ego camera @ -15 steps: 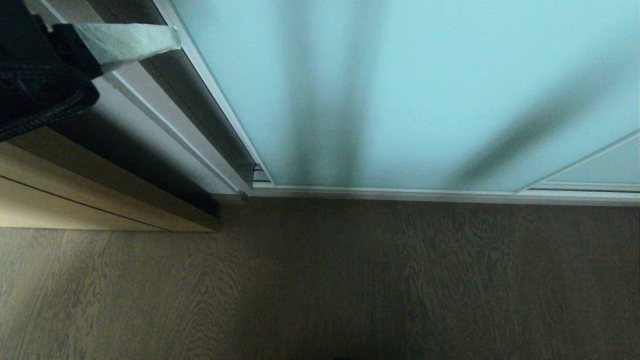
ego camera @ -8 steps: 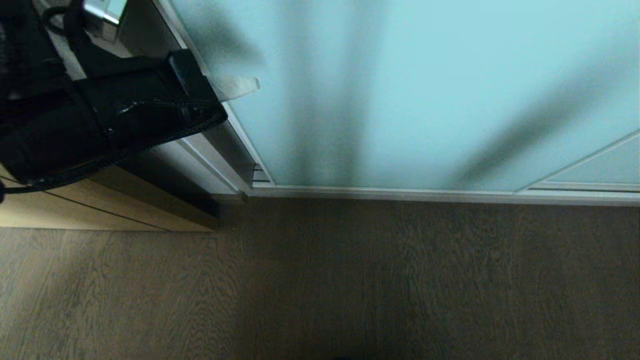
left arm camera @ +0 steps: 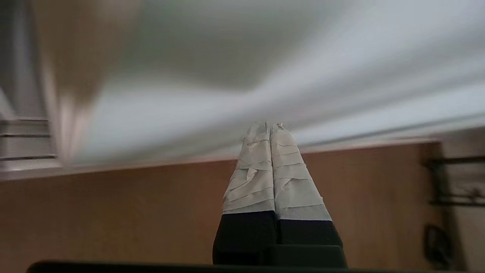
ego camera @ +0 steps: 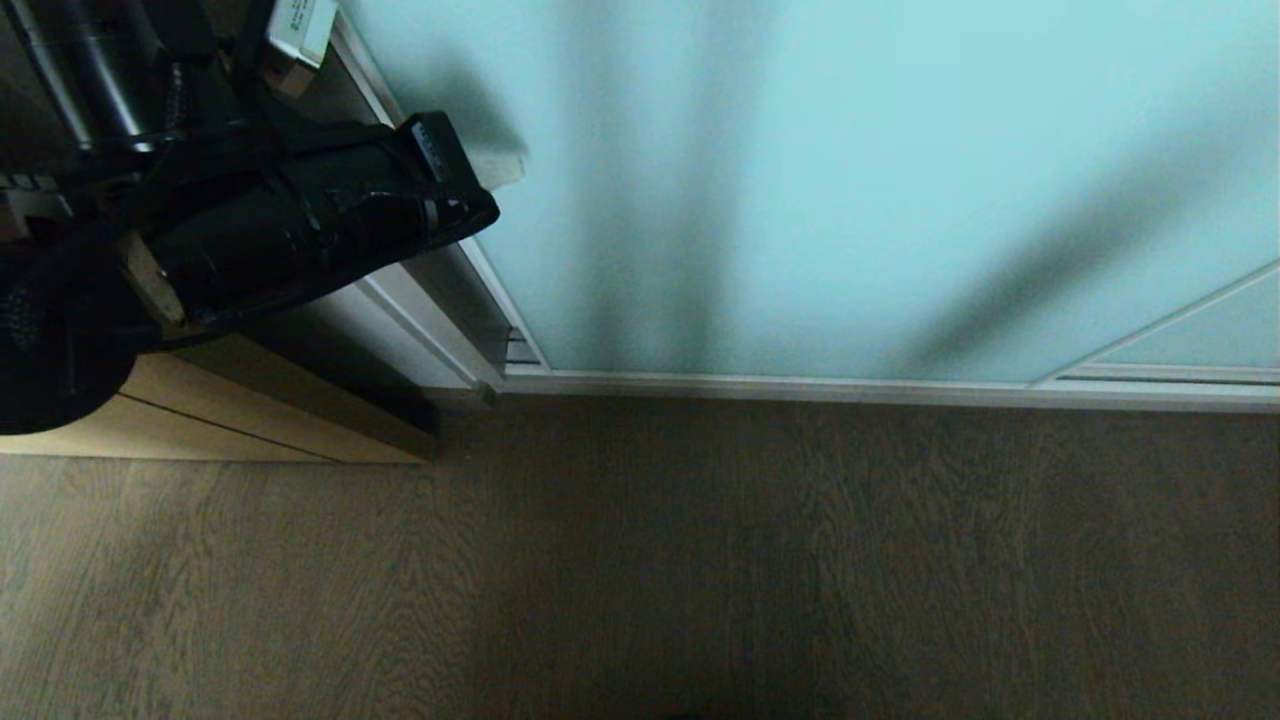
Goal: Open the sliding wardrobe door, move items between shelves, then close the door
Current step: Close the door
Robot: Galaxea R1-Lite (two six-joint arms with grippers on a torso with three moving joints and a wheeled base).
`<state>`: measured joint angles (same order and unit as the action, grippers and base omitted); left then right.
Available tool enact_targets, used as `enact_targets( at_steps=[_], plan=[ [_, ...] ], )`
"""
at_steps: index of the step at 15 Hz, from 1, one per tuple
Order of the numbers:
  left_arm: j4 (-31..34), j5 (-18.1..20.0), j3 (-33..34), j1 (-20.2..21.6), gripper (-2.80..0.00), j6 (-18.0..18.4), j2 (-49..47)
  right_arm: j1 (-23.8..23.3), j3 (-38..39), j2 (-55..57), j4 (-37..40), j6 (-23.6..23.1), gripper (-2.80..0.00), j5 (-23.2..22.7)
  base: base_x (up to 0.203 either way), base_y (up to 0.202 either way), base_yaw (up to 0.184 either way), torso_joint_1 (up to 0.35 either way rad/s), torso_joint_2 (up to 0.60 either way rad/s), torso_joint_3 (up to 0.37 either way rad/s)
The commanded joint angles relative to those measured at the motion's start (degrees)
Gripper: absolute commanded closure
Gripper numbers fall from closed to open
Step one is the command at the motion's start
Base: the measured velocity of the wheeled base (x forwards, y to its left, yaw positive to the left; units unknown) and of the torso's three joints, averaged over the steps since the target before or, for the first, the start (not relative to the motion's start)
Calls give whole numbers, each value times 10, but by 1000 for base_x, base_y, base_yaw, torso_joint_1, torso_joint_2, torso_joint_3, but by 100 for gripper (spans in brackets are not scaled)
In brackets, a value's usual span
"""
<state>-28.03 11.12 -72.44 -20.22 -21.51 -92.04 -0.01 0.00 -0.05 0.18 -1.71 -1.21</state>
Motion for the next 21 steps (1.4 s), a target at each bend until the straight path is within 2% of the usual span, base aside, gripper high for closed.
enact_targets(
  at_steps=[1,4,6,10,18,21],
  plan=[
    [-1,-12,-5,6,0,9,-9,0,0,0,0,-1,0,0,0,0,0,0,0,0],
    [-1,-54,-26,7,0,23,-22,0,0,0,0,-1,0,0,0,0,0,0,0,0],
    [-2,-67,-27,8,0,25,-22,0,0,0,0,-1,0,0,0,0,0,0,0,0],
    [-3,-114,-30,8,0,57,-31,0,0,0,0,-1,0,0,0,0,0,0,0,0],
    [-3,-117,-26,45,0,63,-2,0,0,0,0,-1,0,0,0,0,0,0,0,0],
    [-2,-117,-24,47,0,63,8,0,0,0,0,-1,0,0,0,0,0,0,0,0]
  ],
)
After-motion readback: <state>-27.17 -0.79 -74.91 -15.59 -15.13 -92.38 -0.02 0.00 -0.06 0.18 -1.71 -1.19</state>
